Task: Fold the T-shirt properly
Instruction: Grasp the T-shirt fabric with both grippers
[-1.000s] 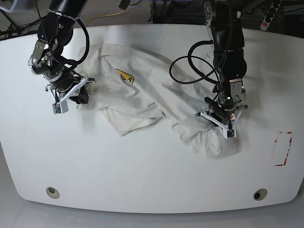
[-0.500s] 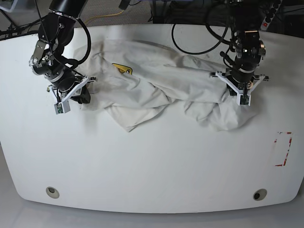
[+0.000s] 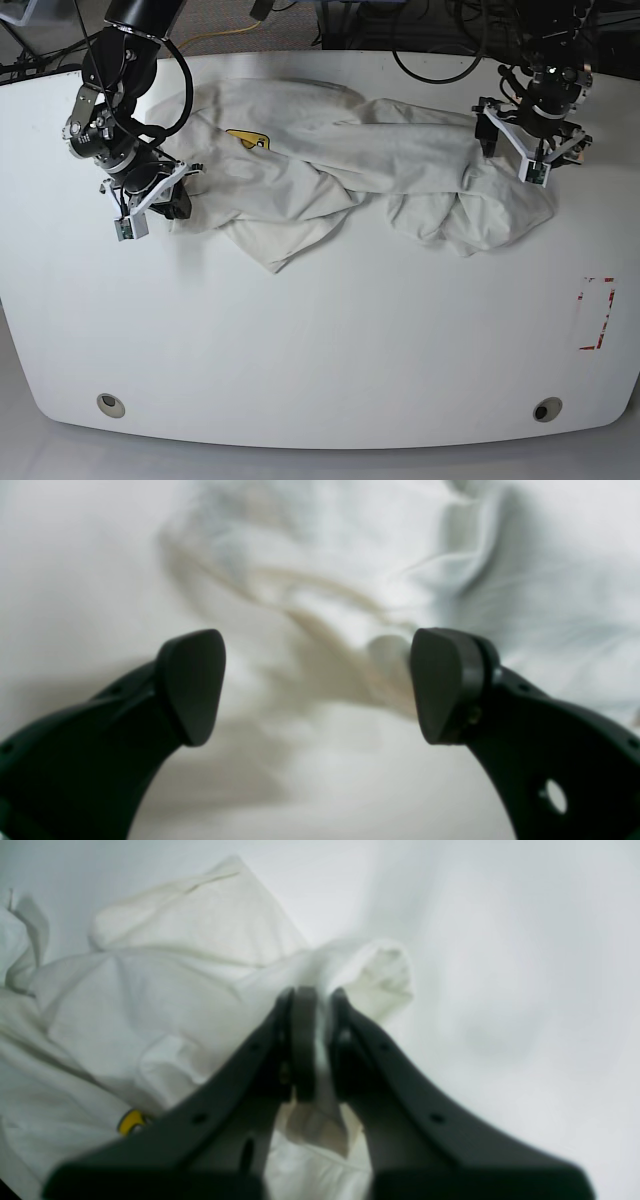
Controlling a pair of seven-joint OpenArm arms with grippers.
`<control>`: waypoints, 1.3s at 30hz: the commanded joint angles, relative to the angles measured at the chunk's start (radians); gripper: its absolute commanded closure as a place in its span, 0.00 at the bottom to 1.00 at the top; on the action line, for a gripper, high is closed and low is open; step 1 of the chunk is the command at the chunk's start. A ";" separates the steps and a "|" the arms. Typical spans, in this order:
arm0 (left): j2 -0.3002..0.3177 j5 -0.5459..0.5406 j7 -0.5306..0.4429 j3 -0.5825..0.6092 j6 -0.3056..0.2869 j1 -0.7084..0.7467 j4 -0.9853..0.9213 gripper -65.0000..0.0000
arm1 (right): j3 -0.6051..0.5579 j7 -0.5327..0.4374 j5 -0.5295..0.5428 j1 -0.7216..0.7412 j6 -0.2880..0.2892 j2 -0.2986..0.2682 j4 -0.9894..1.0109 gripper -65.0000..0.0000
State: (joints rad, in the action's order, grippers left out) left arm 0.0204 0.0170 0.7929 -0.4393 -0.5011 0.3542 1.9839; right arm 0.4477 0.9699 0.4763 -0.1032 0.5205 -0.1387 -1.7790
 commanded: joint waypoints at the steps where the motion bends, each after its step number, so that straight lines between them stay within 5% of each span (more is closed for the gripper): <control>1: 0.011 0.001 -0.020 -0.076 -0.037 -0.033 0.019 0.18 | 0.003 -0.021 0.019 0.012 0.000 -0.009 -0.017 1.00; 4: 0.013 0.002 -0.016 -0.178 -0.086 -0.094 0.012 0.18 | 0.003 -0.021 0.020 0.012 0.000 -0.009 -0.017 1.00; 9: 0.017 0.004 -0.014 -0.227 -0.086 -0.191 -0.038 0.18 | 0.003 -0.021 0.020 0.012 0.000 -0.009 -0.017 1.00; 22: 0.019 0.010 -0.014 -0.224 -0.086 -0.398 -0.367 0.18 | 0.003 -0.021 0.020 0.012 0.000 -0.009 -0.017 1.00; 39: 0.019 0.004 -0.022 -0.221 -0.087 -0.490 -0.642 0.19 | 0.003 -0.021 0.020 0.010 0.000 -0.009 -0.015 1.00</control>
State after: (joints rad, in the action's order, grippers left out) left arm 0.0380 0.0212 0.7387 -0.6621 -0.5838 -0.1337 1.3422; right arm 0.4473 0.9718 0.4763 -0.1032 0.5201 -0.1360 -1.7782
